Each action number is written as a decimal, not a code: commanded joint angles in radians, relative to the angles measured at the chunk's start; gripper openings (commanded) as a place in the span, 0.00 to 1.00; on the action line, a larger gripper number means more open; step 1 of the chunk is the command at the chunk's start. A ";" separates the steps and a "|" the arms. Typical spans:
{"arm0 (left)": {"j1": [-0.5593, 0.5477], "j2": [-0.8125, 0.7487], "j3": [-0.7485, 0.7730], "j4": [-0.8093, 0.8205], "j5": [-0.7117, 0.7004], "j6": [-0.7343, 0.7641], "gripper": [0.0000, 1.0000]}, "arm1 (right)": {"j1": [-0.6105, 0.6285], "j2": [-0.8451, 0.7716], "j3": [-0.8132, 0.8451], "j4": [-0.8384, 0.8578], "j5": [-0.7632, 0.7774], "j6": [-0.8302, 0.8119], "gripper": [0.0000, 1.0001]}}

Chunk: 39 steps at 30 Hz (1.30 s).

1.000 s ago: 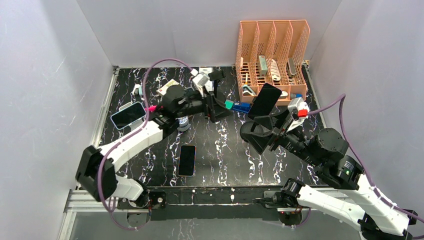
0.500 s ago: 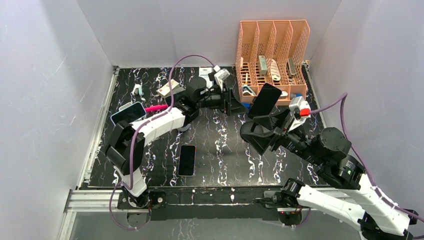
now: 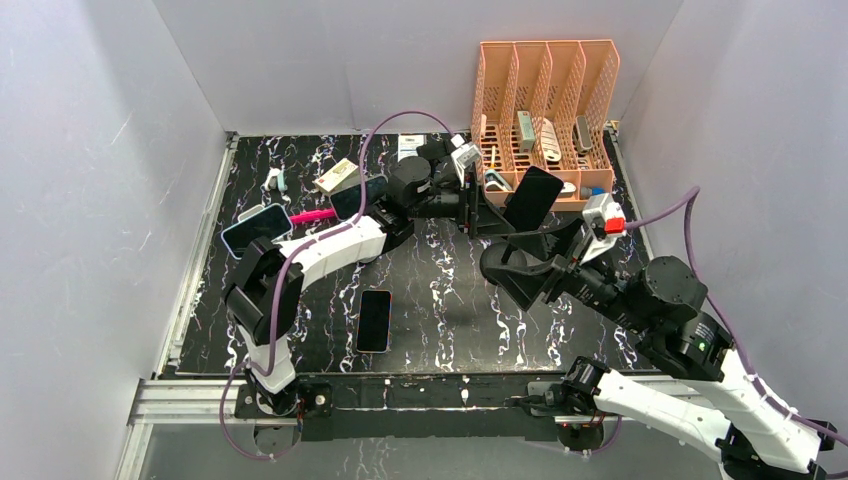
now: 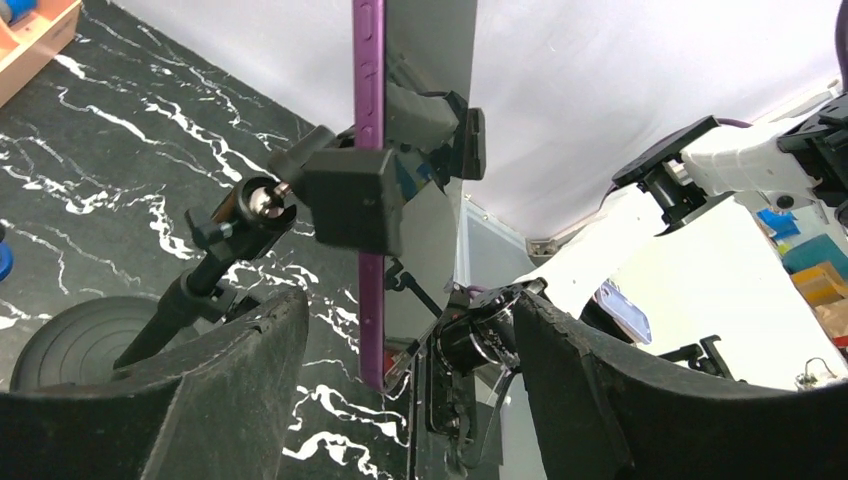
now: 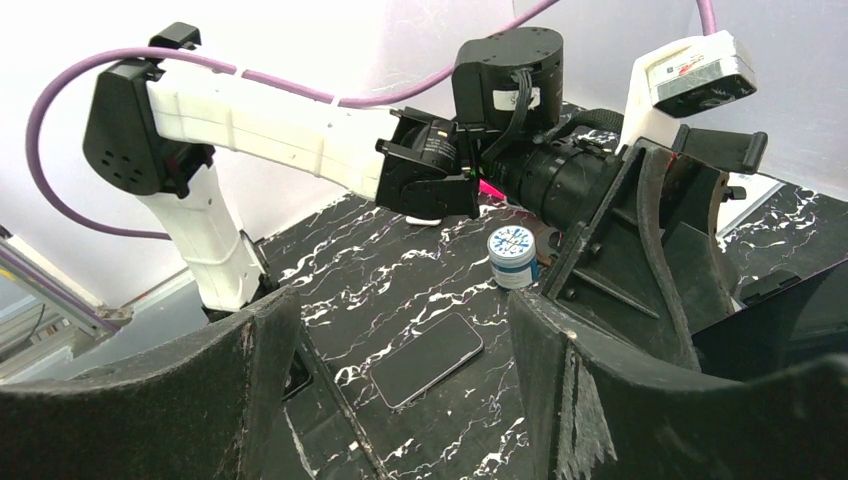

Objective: Remove the phone from the phone stand
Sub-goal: Move the phone stand with the phone to the center of the board.

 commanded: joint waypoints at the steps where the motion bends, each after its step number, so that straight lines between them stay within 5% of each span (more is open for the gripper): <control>1: -0.011 0.019 0.046 0.048 0.025 -0.014 0.70 | 0.002 -0.028 0.022 0.023 0.013 0.015 0.83; 17: -0.025 0.076 0.072 0.149 0.040 -0.102 0.36 | 0.002 -0.037 0.014 0.012 0.027 0.030 0.82; 29: -0.028 0.000 0.005 0.166 0.013 -0.102 0.00 | 0.002 -0.030 0.021 0.019 0.028 0.034 0.82; 39: -0.027 -0.273 -0.273 0.180 -0.224 -0.075 0.00 | 0.001 0.015 0.047 0.037 0.036 0.004 0.82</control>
